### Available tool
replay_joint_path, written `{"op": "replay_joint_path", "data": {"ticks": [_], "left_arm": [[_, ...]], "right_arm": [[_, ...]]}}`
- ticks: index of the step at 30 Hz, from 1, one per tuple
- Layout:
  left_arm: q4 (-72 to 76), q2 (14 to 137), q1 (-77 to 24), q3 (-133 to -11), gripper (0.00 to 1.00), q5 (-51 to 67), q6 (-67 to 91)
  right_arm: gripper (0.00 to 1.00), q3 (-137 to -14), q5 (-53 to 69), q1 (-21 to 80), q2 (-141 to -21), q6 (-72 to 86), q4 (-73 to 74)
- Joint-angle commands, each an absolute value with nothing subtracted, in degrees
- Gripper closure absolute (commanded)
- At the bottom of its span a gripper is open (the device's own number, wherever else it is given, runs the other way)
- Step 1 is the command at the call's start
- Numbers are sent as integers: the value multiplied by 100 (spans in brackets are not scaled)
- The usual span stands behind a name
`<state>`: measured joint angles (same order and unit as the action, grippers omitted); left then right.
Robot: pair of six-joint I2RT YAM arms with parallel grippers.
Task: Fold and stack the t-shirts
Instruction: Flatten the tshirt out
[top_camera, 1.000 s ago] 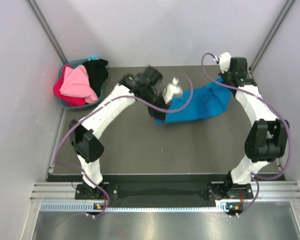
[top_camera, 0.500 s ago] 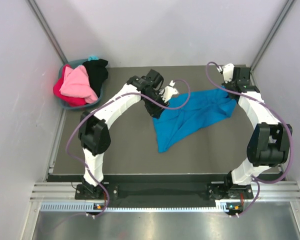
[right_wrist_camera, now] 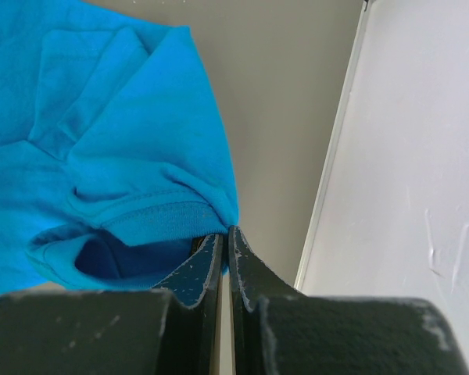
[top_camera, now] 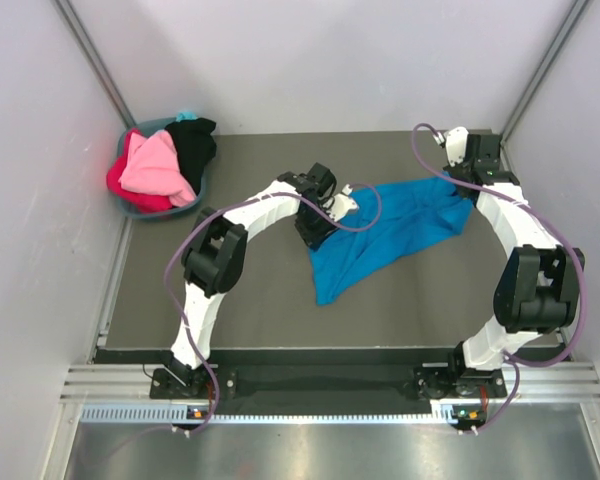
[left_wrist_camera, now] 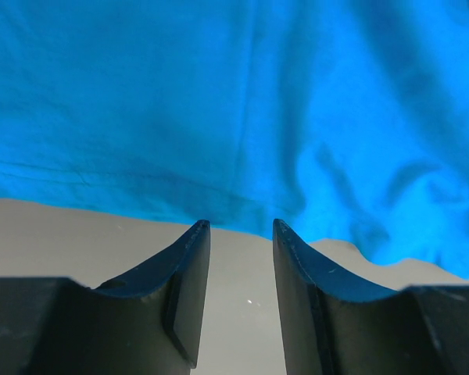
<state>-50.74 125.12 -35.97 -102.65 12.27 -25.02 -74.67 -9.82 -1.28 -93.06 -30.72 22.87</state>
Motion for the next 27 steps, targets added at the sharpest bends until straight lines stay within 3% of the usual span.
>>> {"op": "replay_joint_path", "data": {"ticks": [1, 16, 27], "left_arm": [[-4667, 12515, -3604, -10424, 57, 1099, -2434], [-4632, 12806, -3551, -10477, 64, 975, -2426], [-4860, 12139, -3305, -10801, 100, 853, -2400]], "right_arm": [[100, -7717, -975, -141, -9272, -2971, 2224], [100, -7708, -967, -141, -9299, -2962, 2259], [100, -7708, -958, -141, -9264, -2927, 2276]]}}
